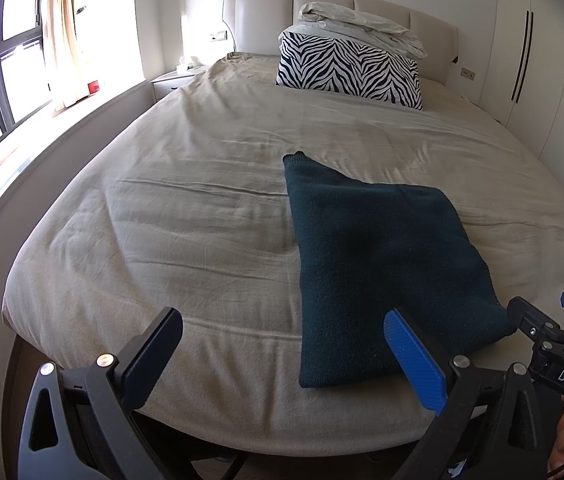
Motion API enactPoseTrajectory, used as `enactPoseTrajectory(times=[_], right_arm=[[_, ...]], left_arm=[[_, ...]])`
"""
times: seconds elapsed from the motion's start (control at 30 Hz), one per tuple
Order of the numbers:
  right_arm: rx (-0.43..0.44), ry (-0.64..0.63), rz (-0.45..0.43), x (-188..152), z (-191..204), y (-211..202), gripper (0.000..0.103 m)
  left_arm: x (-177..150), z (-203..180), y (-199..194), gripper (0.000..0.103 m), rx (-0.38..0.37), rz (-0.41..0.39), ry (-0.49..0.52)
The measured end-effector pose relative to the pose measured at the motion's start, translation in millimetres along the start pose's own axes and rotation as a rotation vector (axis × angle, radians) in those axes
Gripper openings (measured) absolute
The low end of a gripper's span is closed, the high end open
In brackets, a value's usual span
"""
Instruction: Fold small clothes
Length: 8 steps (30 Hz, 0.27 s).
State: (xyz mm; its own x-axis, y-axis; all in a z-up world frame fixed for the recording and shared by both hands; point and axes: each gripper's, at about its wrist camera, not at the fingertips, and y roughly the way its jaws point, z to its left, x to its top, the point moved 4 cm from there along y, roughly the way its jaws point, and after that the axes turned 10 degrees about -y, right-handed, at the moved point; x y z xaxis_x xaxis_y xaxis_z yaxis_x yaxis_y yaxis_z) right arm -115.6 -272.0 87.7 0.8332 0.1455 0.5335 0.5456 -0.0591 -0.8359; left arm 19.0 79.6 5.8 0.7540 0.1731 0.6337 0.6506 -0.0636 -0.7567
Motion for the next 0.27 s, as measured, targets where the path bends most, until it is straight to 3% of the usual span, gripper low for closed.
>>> enactPoseTrajectory(times=[0.27], right_arm=[[0.005,0.000,0.004,-2.3,0.4,2.3,0.103]], left_arm=[[-5.8,1.8,0.4,0.103,-0.006,-0.022,0.014]])
